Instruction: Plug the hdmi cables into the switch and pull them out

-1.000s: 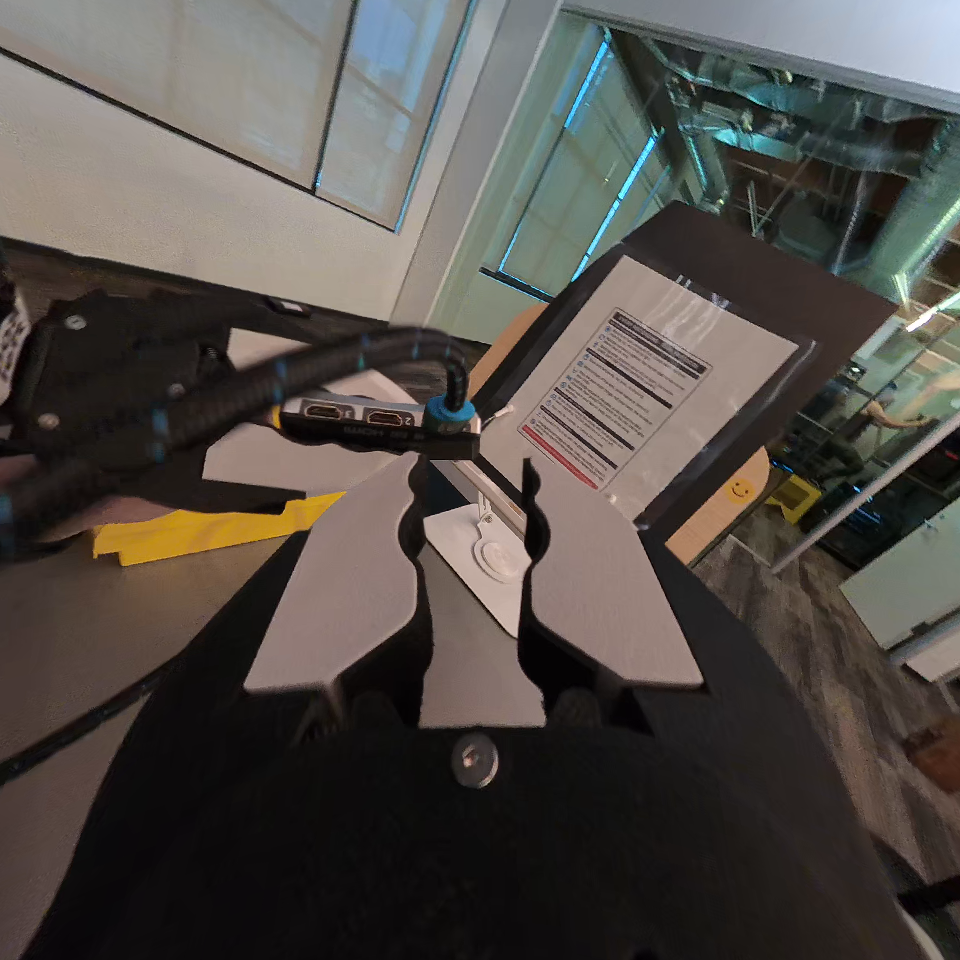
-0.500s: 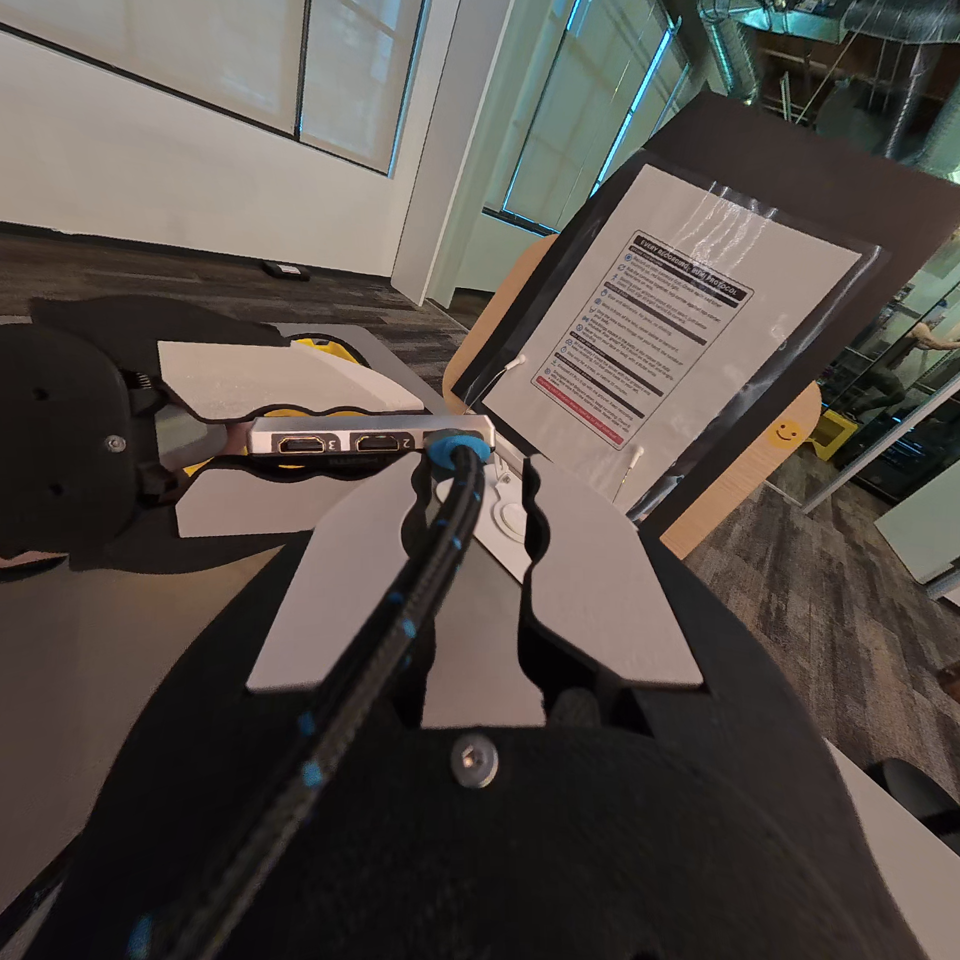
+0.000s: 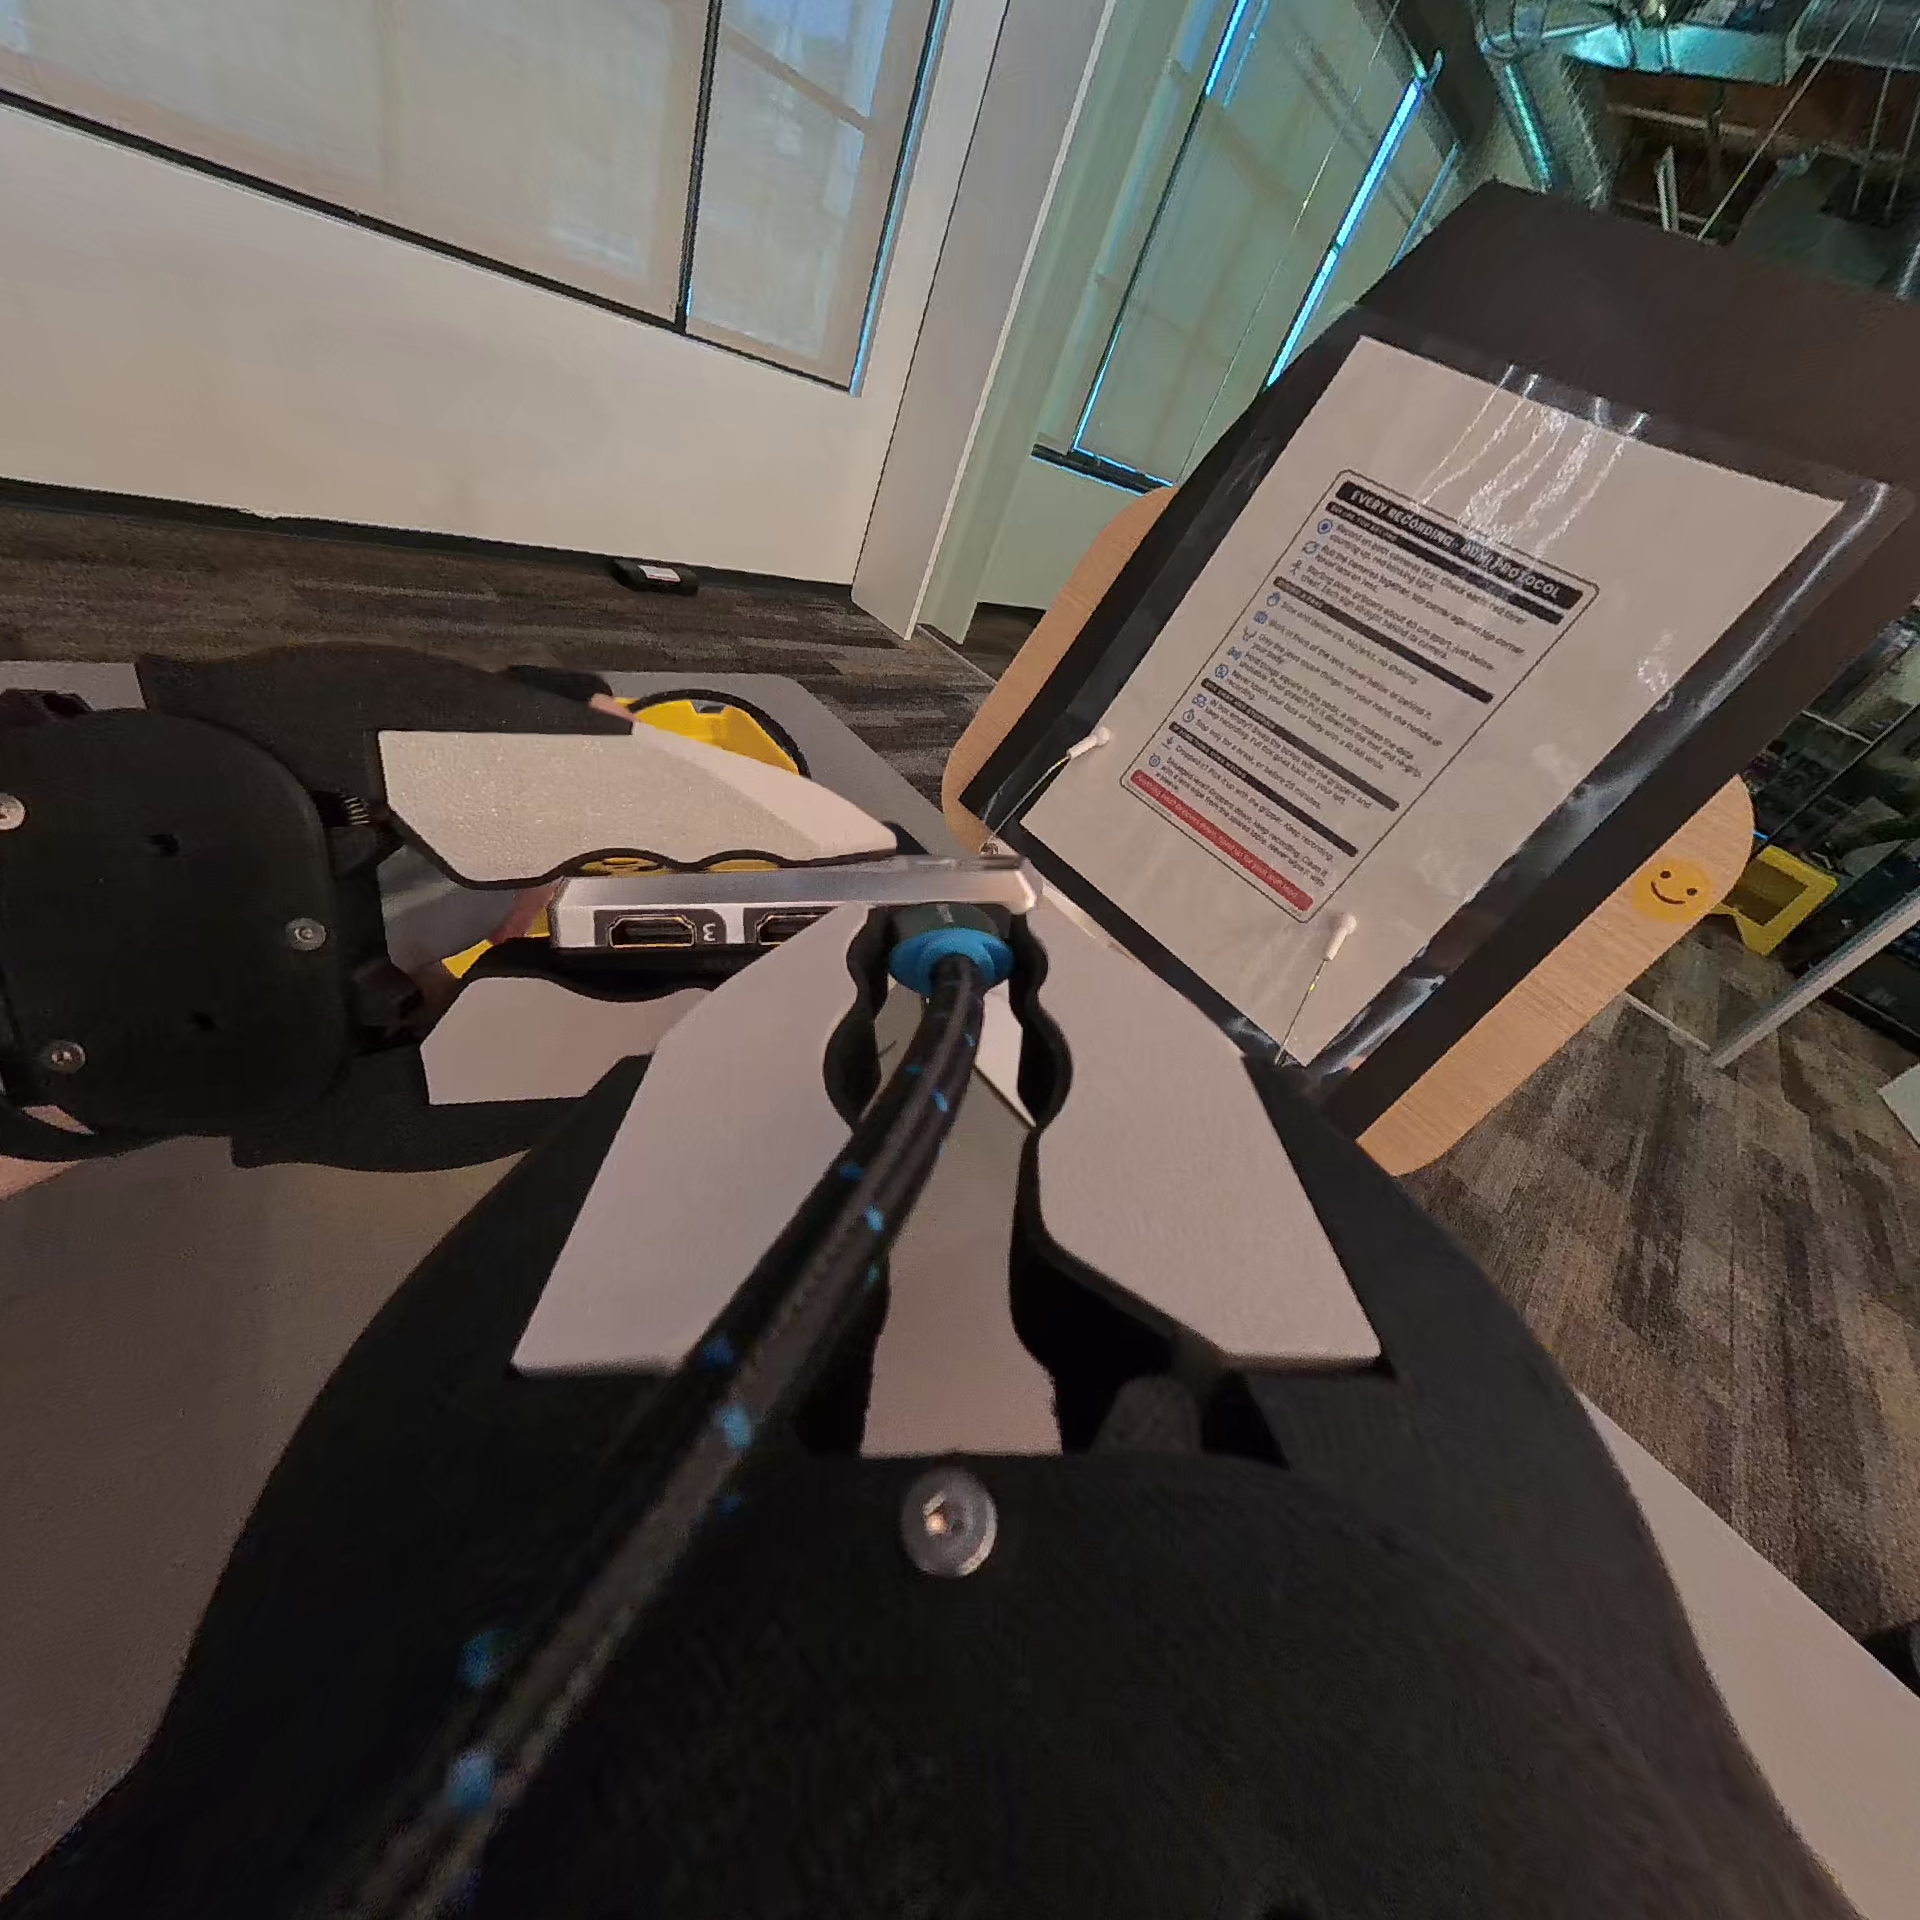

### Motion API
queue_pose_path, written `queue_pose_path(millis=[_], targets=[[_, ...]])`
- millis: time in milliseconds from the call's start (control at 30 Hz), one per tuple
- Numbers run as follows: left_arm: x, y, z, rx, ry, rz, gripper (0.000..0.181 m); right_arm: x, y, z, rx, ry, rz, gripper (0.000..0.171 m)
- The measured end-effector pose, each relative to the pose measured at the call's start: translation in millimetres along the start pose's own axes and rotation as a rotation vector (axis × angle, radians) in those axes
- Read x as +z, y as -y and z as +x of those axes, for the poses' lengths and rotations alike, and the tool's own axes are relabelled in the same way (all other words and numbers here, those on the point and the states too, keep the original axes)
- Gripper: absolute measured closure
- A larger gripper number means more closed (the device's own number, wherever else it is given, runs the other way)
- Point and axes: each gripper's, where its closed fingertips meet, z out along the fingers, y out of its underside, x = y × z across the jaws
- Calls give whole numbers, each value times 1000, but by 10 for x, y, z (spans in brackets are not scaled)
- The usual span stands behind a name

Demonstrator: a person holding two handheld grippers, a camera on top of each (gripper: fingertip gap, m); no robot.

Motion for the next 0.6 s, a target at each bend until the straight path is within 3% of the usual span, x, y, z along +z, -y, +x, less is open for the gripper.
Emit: queue_pose_path(millis=[33,400,600], targets=[[-2,-3,-7,5,0,-7,157,-2,5,-3,-3,1,2,148],[5,-61,-18,4,-21,-58,158,9,-13,-29,16,56,4,149],[3,-98,-36,-33,-19,-111,159,26,30,-42,-104,-41,17,149]])
